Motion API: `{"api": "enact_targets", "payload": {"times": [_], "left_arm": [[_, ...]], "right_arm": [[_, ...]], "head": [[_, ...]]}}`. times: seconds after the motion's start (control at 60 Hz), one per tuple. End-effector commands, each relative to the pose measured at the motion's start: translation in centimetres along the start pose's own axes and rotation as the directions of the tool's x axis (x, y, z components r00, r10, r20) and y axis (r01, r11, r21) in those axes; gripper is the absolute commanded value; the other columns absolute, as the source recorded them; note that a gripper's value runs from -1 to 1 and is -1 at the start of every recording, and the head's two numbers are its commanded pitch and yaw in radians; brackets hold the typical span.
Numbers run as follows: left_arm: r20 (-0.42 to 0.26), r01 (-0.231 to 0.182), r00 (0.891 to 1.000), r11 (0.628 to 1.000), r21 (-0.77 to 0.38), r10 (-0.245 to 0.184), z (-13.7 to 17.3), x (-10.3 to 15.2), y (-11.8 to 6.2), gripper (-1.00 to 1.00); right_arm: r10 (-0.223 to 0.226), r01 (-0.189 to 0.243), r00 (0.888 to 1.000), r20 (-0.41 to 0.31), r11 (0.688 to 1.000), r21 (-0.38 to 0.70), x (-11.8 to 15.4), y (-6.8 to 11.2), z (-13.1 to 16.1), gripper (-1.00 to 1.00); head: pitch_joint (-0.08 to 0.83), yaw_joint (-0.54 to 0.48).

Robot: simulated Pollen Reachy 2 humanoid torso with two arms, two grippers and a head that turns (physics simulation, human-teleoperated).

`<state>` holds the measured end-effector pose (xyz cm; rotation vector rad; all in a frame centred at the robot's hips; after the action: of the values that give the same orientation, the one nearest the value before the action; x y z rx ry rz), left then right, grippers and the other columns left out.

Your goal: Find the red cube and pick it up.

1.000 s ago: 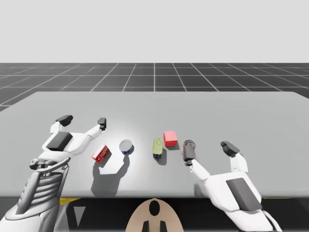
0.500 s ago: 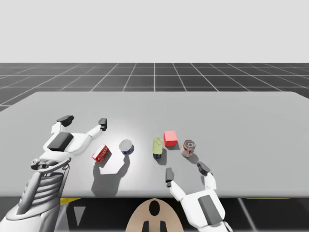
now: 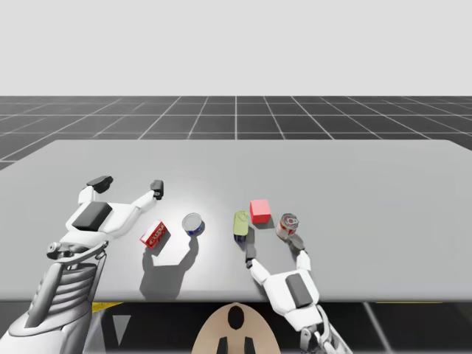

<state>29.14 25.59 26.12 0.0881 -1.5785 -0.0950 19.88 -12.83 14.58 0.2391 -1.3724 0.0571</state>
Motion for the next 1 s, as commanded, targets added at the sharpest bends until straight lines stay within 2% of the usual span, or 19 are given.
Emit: {"api": "enact_targets", "payload": {"times": [0.017,0.267,0.4,0.583,0.85,1.0], "left_arm": [[0.001,-0.001,1.0,1.0,-0.001,0.001,0.0,0.0,0.0,-1.0],[0.003,-0.004,1.0,1.0,-0.006,0.004,0.1,0.1,0.0,-1.0],[0.004,-0.005,1.0,1.0,-0.008,0.005,0.1,0.1,0.0,-1.0],[0.004,-0.006,1.0,1.0,-0.011,0.006,0.1,0.2,0.0,-1.0],[0.005,-0.009,1.0,1.0,-0.011,0.009,0.1,0.2,0.0,-1.0],[0.005,-0.011,1.0,1.0,-0.01,0.011,0.2,0.3,0.1,-1.0]], "right_arm": [[-0.095,0.095,0.995,0.014,0.995,-0.016,0.7,2.3,-1.5,-1.0],[-0.067,0.067,0.997,-0.026,0.998,-0.009,1.4,2.9,-3.2,-1.0],[-0.071,0.07,0.996,-0.052,0.997,-0.015,1.4,2.7,-3.9,-1.0],[-0.044,0.043,0.996,-0.078,0.999,-0.014,1.7,2.7,-4.8,-1.0],[0.006,-0.006,0.995,-0.1,1.0,-0.003,2.3,3.5,-7.0,-1.0],[0.001,-0.001,0.993,-0.117,1.0,-0.003,2.4,3.7,-8.2,-1.0]], "head": [[0.678,-0.14],[0.668,-0.14],[0.668,-0.14],[0.666,-0.14],[0.661,-0.15],[0.662,-0.14]]}}
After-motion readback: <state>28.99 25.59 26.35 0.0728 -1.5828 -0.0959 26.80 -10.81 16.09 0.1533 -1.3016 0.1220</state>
